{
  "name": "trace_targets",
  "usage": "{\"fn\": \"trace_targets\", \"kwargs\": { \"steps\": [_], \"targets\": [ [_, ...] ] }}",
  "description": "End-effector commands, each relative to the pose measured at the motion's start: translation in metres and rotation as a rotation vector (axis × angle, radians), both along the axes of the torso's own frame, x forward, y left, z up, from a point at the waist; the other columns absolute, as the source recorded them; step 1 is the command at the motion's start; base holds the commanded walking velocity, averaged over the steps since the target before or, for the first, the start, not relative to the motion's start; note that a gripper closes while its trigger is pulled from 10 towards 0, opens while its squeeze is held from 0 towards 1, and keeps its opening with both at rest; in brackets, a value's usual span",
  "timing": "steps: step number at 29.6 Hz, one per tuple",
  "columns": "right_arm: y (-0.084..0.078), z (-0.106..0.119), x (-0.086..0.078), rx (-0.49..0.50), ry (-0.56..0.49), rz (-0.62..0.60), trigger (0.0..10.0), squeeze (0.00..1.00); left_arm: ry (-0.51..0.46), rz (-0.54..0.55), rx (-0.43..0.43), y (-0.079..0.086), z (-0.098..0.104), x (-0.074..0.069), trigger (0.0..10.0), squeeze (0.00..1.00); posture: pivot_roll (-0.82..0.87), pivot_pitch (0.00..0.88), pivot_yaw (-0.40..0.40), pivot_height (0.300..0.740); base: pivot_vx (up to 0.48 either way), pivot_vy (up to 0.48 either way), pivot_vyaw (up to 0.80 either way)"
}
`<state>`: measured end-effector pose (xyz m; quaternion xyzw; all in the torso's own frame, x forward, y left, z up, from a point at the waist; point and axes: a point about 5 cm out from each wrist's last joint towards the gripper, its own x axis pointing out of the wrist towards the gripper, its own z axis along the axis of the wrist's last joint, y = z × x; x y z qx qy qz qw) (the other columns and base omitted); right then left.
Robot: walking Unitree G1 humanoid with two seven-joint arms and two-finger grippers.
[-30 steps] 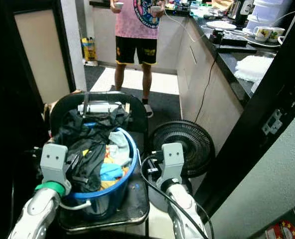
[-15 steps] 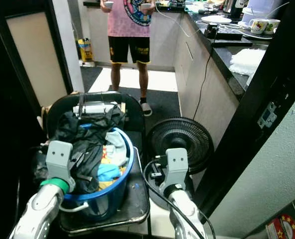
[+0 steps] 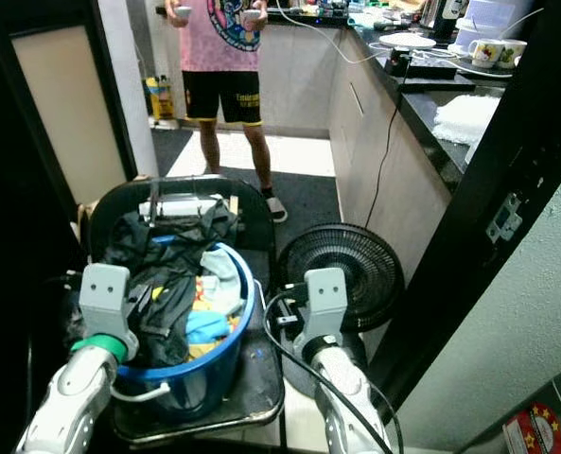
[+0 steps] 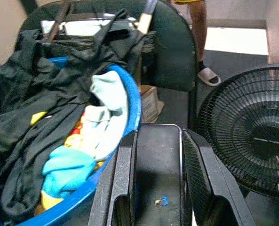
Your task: Clothes washing
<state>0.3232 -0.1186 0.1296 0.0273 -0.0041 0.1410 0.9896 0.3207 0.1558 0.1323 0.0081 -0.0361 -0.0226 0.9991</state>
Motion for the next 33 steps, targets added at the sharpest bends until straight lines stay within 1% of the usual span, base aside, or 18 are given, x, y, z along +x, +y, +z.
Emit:
{"fn": "trace_targets", "kwargs": {
  "steps": [1, 2, 3, 5, 7, 8, 10, 11, 12, 13, 16, 17, 22, 24, 29, 33],
  "targets": [
    [0.001, -0.004, 0.000, -0.001, 0.024, 0.006, 10.0, 0.00, 0.016, 0.018, -0.006, 0.004, -0.005, -0.003, 10.0, 0.00, -0.02, 0.027, 0.024, 0.740, 0.000, 0.000, 0.00],
    [0.001, -0.004, 0.000, -0.001, 0.024, 0.006, 10.0, 0.00, 0.016, 0.018, -0.006, 0.004, -0.005, -0.003, 10.0, 0.00, -0.02, 0.027, 0.024, 0.740, 0.000, 0.000, 0.00],
    [0.003, -0.004, 0.001, -0.003, 0.027, 0.017, 10.0, 0.00, 0.021, 0.026, -0.006, 0.007, -0.007, -0.006, 10.0, 0.00, -0.01, 0.029, 0.025, 0.740, 0.000, 0.000, 0.00],
    [0.003, -0.004, 0.001, -0.003, 0.027, 0.017, 10.0, 0.00, 0.021, 0.026, -0.006, 0.007, -0.007, -0.006, 10.0, 0.00, -0.01, 0.029, 0.025, 0.740, 0.000, 0.000, 0.00],
    [0.002, -0.005, 0.002, 0.001, 0.028, 0.006, 10.0, 0.00, 0.017, 0.010, -0.018, 0.005, -0.007, -0.009, 10.0, 0.00, 0.01, 0.020, 0.032, 0.740, 0.000, 0.000, 0.00],
    [0.000, -0.006, 0.003, 0.002, 0.030, -0.009, 10.0, 0.00, 0.004, -0.019, -0.038, 0.002, -0.006, -0.009, 10.0, 0.00, 0.01, 0.019, 0.029, 0.740, 0.000, 0.000, 0.00],
    [0.000, -0.006, 0.003, 0.002, 0.030, -0.009, 10.0, 0.00, 0.004, -0.019, -0.038, 0.002, -0.006, -0.009, 10.0, 0.00, 0.01, 0.019, 0.029, 0.740, 0.000, 0.000, 0.00],
    [0.000, -0.007, 0.004, -0.026, 0.026, -0.023, 10.0, 0.00, -0.005, -0.034, -0.051, 0.001, -0.005, -0.009, 10.0, 0.00, 0.00, 0.007, 0.036, 0.740, 0.000, 0.000, 0.00],
    [0.000, -0.007, 0.004, -0.026, 0.026, -0.023, 10.0, 0.00, -0.005, -0.034, -0.051, 0.001, -0.005, -0.009, 10.0, 0.00, 0.00, 0.007, 0.036, 0.740, 0.000, 0.000, 0.00],
    [0.002, -0.004, 0.005, -0.034, 0.014, -0.023, 10.0, 0.00, -0.014, -0.036, -0.067, 0.001, -0.003, -0.009, 10.0, 0.00, -0.02, 0.012, 0.036, 0.740, 0.000, 0.000, 0.80],
    [0.005, -0.001, 0.005, -0.049, 0.000, -0.015, 10.0, 0.00, -0.022, -0.030, -0.070, 0.002, -0.003, -0.008, 10.0, 0.00, -0.02, 0.006, 0.035, 0.740, 0.000, 0.000, 0.80],
    [0.007, 0.001, 0.005, -0.064, -0.011, -0.003, 10.0, 0.00, -0.028, -0.021, -0.070, 0.003, -0.003, -0.009, 10.0, 0.00, -0.02, 0.011, 0.030, 0.740, 0.307, 0.000, 0.80],
    [0.008, 0.002, 0.004, -0.072, -0.017, 0.011, 10.0, 0.00, -0.034, -0.014, -0.068, 0.003, -0.003, -0.010, 10.0, 0.00, -0.02, 0.017, 0.020, 0.740, 0.358, 0.000, 0.80],
    [0.008, 0.002, 0.003, -0.061, -0.016, 0.030, 10.0, 0.00, -0.032, 0.008, -0.065, 0.005, -0.004, -0.012, 10.0, 0.00, -0.02, 0.028, 0.012, 0.740, 0.356, 0.000, 0.00],
    [0.009, 0.002, 0.002, -0.055, -0.017, 0.040, 10.0, 0.00, -0.023, 0.013, -0.073, 0.005, -0.005, -0.014, 10.0, 0.00, -0.02, 0.029, 0.014, 0.740, 0.315, 0.000, 0.00],
    [0.011, 0.003, 0.002, -0.063, -0.022, 0.044, 10.0, 0.00, -0.019, 0.004, -0.090, 0.004, -0.005, -0.014, 10.0, 0.00, -0.02, 0.029, 0.015, 0.740, 0.000, 0.000, 0.00]
  ]
}}
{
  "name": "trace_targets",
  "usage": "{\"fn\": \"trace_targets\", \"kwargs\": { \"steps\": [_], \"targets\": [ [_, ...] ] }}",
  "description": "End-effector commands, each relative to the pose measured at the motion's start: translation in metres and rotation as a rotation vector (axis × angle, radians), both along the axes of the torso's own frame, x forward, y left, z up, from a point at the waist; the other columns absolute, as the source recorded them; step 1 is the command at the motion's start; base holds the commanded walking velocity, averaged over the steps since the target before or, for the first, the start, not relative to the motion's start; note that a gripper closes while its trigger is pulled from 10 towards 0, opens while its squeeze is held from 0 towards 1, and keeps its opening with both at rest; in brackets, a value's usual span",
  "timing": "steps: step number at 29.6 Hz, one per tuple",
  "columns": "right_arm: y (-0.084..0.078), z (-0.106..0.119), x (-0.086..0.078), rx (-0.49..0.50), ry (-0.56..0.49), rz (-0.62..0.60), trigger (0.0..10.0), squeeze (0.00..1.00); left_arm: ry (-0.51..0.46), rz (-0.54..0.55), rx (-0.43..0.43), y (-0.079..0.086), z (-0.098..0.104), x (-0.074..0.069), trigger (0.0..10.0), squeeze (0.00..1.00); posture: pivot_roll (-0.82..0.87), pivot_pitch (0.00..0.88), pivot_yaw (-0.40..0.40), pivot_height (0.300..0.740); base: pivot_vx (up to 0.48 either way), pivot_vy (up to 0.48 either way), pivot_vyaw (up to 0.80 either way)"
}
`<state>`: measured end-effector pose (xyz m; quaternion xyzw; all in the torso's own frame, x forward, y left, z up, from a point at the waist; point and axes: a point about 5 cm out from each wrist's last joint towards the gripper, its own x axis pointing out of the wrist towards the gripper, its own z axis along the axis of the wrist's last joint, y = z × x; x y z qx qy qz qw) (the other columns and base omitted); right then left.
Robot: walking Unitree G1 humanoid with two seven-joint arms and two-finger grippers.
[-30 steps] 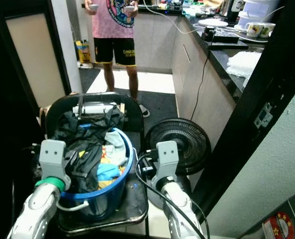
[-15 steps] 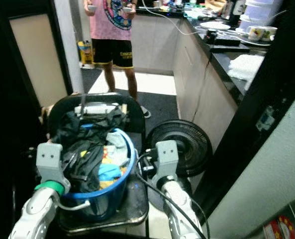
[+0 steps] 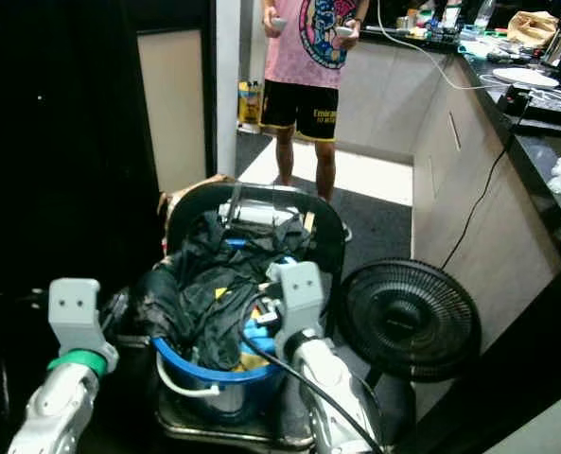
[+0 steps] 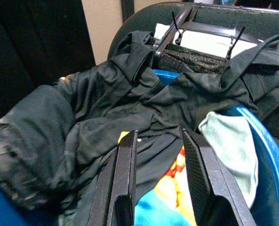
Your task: Clothes washing
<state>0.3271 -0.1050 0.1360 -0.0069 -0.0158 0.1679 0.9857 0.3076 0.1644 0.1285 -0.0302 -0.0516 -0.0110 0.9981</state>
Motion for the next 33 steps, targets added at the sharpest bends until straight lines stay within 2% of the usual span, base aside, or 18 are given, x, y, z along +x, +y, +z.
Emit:
{"fn": "trace_targets", "kwargs": {
  "steps": [1, 16, 21, 26, 33],
  "targets": [
    [-0.003, -0.004, -0.002, 0.002, 0.012, -0.010, 10.0, 0.00, 0.009, -0.017, -0.012, -0.004, -0.001, -0.001, 10.0, 0.00, -0.02, 0.029, 0.015, 0.740, 0.000, 0.000, 0.00],
    [-0.003, -0.008, -0.002, -0.030, 0.031, -0.034, 10.0, 0.00, 0.002, -0.046, -0.031, -0.005, 0.000, 0.001, 10.0, 0.00, -0.02, 0.017, 0.025, 0.740, 0.000, 0.000, 0.00],
    [-0.024, -0.025, -0.007, 0.002, 0.103, -0.130, 10.0, 0.00, -0.003, -0.084, -0.054, -0.001, -0.004, -0.006, 10.0, 0.00, -0.02, 0.017, 0.030, 0.740, 0.000, 0.000, -0.46],
    [-0.034, -0.029, -0.011, 0.021, 0.115, -0.158, 10.0, 0.00, 0.002, -0.087, -0.055, 0.001, -0.006, -0.009, 10.0, 0.00, -0.02, 0.028, 0.042, 0.740, 0.000, 0.000, -0.80],
    [-0.042, -0.028, -0.016, 0.020, 0.092, -0.199, 10.0, 0.00, 0.027, -0.088, -0.033, -0.006, -0.012, -0.010, 10.0, 0.00, -0.04, 0.035, 0.072, 0.740, 0.000, 0.000, 0.00]
  ]
}}
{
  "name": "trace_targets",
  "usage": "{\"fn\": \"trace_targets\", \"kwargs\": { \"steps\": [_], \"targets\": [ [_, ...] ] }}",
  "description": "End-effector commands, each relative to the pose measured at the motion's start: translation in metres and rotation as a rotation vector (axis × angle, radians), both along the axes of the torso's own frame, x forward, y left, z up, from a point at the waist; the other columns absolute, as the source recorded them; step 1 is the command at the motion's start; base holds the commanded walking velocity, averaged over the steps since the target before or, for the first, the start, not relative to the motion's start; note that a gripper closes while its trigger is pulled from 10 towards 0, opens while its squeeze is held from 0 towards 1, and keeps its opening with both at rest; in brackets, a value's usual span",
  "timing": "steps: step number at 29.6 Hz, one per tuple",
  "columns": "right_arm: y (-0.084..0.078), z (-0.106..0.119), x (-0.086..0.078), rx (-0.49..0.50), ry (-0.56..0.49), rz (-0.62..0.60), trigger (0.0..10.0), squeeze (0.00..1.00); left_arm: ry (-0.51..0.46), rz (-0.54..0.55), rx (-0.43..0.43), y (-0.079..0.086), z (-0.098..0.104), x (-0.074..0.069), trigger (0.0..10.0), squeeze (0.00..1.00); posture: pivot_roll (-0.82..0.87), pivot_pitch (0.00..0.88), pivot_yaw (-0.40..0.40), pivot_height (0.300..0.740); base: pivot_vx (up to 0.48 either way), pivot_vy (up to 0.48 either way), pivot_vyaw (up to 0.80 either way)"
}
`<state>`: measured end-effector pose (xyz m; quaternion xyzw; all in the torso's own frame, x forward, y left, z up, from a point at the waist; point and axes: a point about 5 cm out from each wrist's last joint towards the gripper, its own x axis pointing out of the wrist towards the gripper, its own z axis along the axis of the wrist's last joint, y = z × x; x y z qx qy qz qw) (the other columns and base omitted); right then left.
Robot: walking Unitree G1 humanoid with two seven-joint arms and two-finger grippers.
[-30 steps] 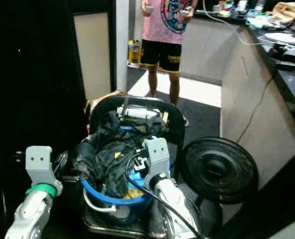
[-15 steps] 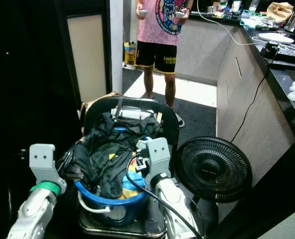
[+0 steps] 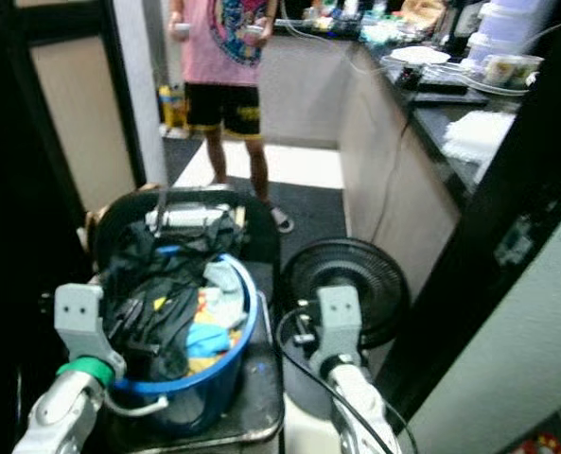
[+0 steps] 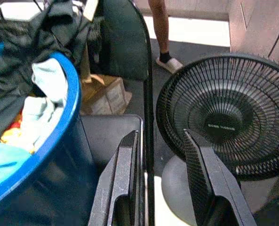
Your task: Clothes washing
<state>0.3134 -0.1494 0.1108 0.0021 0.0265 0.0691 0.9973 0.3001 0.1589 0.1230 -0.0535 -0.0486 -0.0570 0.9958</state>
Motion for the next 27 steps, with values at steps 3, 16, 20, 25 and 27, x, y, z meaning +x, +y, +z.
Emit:
{"fn": "trace_targets", "kwargs": {
  "steps": [3, 16, 20, 25, 27],
  "targets": [
    [0.000, -0.005, -0.006, 0.014, 0.006, -0.009, 10.0, 0.00, 0.030, 0.002, 0.020, -0.007, -0.007, -0.003, 10.0, 0.00, -0.05, 0.038, 0.080, 0.740, 0.000, 0.000, 0.00],
    [0.019, 0.006, 0.005, 0.020, -0.020, 0.131, 10.0, 0.00, 0.015, 0.056, 0.039, -0.004, -0.002, 0.001, 10.0, 0.00, -0.03, 0.045, 0.049, 0.740, 0.000, 0.000, 0.00],
    [0.030, 0.011, 0.008, -0.037, -0.038, 0.198, 10.0, 0.00, -0.005, 0.051, 0.028, -0.004, 0.000, -0.002, 10.0, 0.00, -0.03, 0.048, 0.038, 0.740, 0.299, 0.000, 0.60],
    [0.030, 0.013, 0.007, -0.029, -0.042, 0.180, 10.0, 0.00, -0.004, 0.047, 0.018, -0.006, -0.001, -0.003, 10.0, 0.00, -0.03, 0.050, 0.041, 0.740, 0.324, 0.000, 0.48],
    [0.030, 0.015, 0.007, -0.027, -0.045, 0.175, 10.0, 0.00, -0.003, 0.046, 0.014, -0.006, -0.001, -0.003, 10.0, 0.00, -0.03, 0.051, 0.045, 0.740, 0.311, 0.000, 0.00]
  ]
}}
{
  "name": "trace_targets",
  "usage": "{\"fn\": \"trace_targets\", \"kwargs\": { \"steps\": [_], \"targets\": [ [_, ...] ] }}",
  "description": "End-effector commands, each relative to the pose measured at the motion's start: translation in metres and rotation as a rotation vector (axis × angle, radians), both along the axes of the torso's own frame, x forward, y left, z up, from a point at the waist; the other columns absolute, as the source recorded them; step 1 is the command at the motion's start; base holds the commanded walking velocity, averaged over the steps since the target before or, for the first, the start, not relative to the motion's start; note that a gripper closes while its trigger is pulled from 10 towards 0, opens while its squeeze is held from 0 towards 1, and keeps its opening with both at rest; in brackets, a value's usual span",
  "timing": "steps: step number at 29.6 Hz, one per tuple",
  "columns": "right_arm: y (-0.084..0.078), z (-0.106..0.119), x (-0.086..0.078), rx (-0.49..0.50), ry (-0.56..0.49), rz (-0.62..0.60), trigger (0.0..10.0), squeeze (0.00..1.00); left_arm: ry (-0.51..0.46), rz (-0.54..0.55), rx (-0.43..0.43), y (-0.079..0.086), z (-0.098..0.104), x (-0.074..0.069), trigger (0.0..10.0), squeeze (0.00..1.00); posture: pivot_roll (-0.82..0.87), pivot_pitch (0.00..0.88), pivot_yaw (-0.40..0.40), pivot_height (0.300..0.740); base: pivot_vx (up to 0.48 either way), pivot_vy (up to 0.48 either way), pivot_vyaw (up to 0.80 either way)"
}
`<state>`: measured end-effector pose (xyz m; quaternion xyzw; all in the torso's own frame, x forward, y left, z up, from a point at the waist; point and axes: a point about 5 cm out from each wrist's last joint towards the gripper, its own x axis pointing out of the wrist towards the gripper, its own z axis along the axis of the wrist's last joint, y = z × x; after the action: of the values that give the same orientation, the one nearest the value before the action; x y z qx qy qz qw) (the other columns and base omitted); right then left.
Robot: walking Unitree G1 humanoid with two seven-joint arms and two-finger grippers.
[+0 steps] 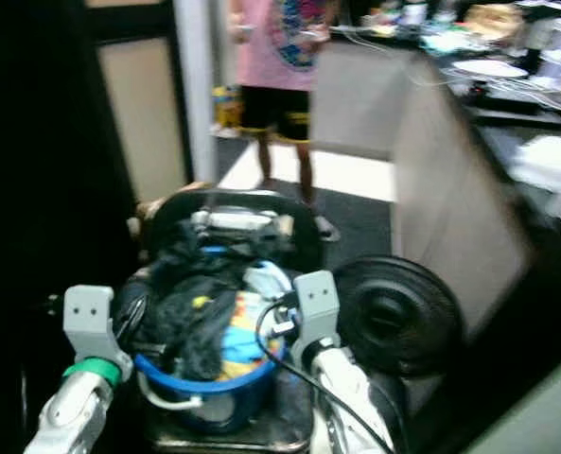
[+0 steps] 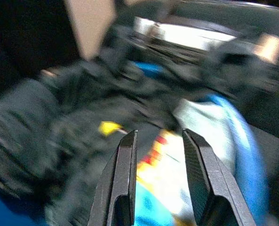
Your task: Clothes washing
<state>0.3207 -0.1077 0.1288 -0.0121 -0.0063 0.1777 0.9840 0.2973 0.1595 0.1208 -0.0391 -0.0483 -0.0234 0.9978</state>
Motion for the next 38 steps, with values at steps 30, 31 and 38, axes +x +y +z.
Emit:
{"fn": "trace_targets", "kwargs": {
  "steps": [30, 31, 38],
  "targets": [
    [-0.018, -0.007, 0.005, -0.022, 0.049, -0.141, 10.0, 0.00, -0.018, -0.046, -0.057, 0.003, 0.004, -0.001, 10.0, 0.00, -0.02, 0.055, 0.045, 0.740, 0.038, 0.000, 0.00],
    [-0.018, -0.007, 0.005, -0.027, 0.051, -0.141, 10.0, 0.00, -0.017, -0.047, -0.057, 0.004, 0.004, -0.001, 10.0, 0.00, -0.02, 0.055, 0.045, 0.740, 0.000, 0.000, 0.00],
    [-0.017, -0.010, 0.006, -0.056, 0.053, -0.146, 10.0, 0.00, -0.008, -0.061, -0.046, 0.001, 0.002, -0.001, 10.0, 0.00, -0.03, 0.049, 0.044, 0.740, 0.000, 0.000, 0.00]
  ]
}}
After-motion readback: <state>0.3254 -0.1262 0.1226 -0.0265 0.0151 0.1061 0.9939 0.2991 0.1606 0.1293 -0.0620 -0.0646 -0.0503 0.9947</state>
